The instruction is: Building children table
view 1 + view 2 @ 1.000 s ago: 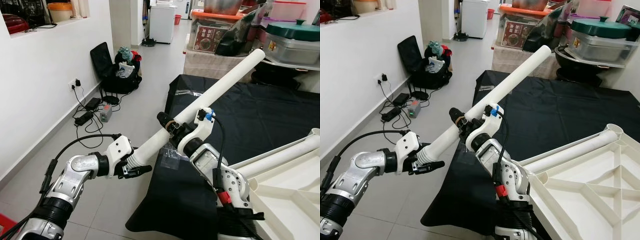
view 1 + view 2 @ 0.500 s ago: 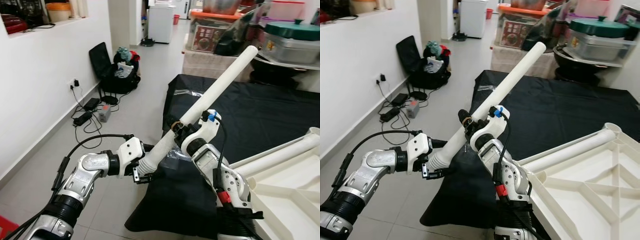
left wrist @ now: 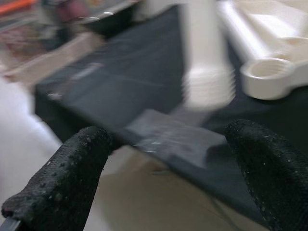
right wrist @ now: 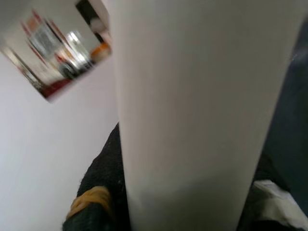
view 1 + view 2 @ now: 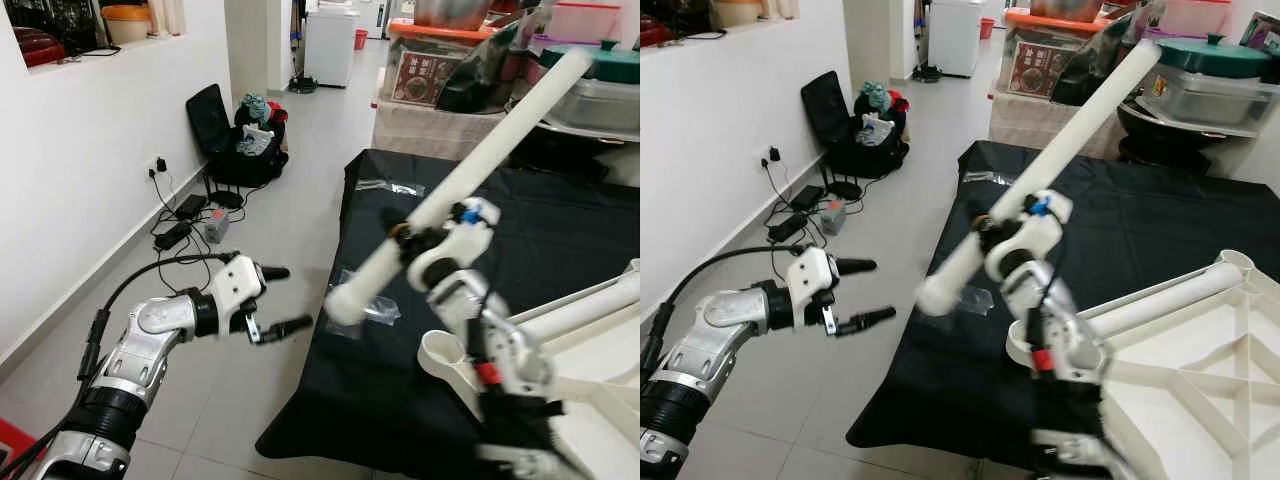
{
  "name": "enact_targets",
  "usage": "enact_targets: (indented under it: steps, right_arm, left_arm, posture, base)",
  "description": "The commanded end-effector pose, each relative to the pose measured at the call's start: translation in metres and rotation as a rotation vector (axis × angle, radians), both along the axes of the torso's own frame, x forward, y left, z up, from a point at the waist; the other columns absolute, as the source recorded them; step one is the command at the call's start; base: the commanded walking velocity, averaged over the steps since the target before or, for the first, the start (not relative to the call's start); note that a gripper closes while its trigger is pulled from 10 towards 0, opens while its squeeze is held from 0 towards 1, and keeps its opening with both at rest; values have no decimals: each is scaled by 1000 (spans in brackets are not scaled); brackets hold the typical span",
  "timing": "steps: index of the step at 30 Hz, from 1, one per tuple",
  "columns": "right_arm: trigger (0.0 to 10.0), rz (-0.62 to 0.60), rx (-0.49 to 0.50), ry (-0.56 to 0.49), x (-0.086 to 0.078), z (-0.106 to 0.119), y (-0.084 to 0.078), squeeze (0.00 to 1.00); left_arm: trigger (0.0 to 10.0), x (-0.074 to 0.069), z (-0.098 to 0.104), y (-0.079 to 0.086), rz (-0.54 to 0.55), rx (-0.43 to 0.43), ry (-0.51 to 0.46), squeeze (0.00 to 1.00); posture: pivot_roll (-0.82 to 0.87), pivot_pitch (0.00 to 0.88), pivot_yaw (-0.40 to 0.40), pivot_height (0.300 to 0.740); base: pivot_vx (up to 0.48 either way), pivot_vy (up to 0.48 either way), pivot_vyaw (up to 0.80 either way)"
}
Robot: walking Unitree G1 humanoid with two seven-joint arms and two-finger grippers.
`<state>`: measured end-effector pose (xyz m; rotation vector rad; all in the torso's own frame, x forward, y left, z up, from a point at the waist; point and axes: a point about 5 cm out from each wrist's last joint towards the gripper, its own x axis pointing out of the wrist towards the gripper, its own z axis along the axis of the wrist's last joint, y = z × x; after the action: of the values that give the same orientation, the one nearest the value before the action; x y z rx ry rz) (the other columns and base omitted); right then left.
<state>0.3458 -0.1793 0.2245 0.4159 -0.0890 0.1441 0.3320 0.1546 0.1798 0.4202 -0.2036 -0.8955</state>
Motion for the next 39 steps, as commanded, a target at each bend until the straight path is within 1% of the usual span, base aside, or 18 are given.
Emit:
enact_targets:
  steps: [1,2,3,4,5,6,7,11,12,13,17,19,20,21,23,32,35,39]
  right_arm:
    - [0,-35,-63,-48,0,8,-12,0]
    - [0,-35,-63,-48,0,8,-12,0]
    - [0,-77,-127,-66,-2,13,-26,0]
    - [0,-100,-160,-75,-4,15,-34,0]
    - [0,-127,-186,-80,-7,17,-43,0]
    - [0,-143,-200,-83,-9,19,-48,0]
    - [0,-157,-217,-88,-12,20,-54,0]
    - [0,-165,-230,-91,-14,20,-57,0]
    - [0,-163,-246,-91,-19,18,-62,0]
    - [0,-126,-266,-103,-23,16,-61,0]
    - [0,-99,-280,-112,-26,15,-59,0]
    - [0,87,-375,-188,-39,12,-42,0]
    - [0,87,-375,-188,-39,12,-42,0]
    - [0,155,-409,-211,-44,10,-35,0]
    - [0,197,-439,-221,-47,8,-31,0]
    - [0,222,-494,-177,-48,-8,-31,0]
    - [0,221,-515,-148,-48,-18,-37,0]
    - [0,216,-527,-133,-47,-22,-42,0]
  left_arm:
    - [10000,1,-1,7,77,-28,-19,1000]
    - [10000,1,-1,7,77,-28,-19,1000]
    - [10000,3,2,12,142,-72,-33,1000]
    - [10000,4,3,15,180,-98,-40,1000]
    - [10000,3,1,19,217,-122,-34,106]
    - [10000,2,0,22,238,-136,-27,106]
    - [10000,0,-5,23,260,-149,-15,0]
    - [10000,-1,-7,24,274,-158,-7,0]
    - [10000,-8,-16,23,286,-172,18,0]
    - [10000,-12,-20,22,293,-174,31,0]
    - [10000,-13,-23,21,298,-176,39,0]
    - [10000,-13,-26,25,322,-178,49,0]
    - [10000,-13,-26,25,322,-178,49,0]
    - [10000,-13,-26,27,330,-180,50,0]
    - [10000,-12,-25,28,336,-180,50,0]
    - [10000,-13,-26,28,352,-183,51,0]
    - [10000,-14,-27,27,358,-186,57,0]
    - [10000,-15,-27,27,361,-187,59,0]
  posture:
    - [71,0,-69,740]
    - [71,0,-69,740]
    - [67,0,-67,740]
    - [67,0,-67,740]
    - [62,0,-62,740]
    - [62,0,-62,740]
    - [62,0,-62,740]
    - [62,0,-62,740]
    - [58,0,-59,740]
    - [57,0,-56,740]
    - [57,0,-55,740]
    - [56,0,-51,740]
    - [56,0,-51,740]
    - [57,0,-51,740]
    - [58,0,-50,740]
    - [62,0,-54,740]
    - [66,0,-57,740]
    - [68,0,-59,740]
  base:
    - [0,0,0]
    - [0,0,0]
    - [0,0,0]
    - [0,0,0]
    - [0,0,0]
    - [0,0,0]
    - [0,0,0]
    - [0,0,0]
    - [0,0,0]
    - [0,0,0]
    - [0,0,0]
    - [0,0,0]
    - [0,0,0]
    - [0,0,0]
    - [0,0,0]
    - [0,0,0]
    - [0,0,0]
    - [0,0,0]
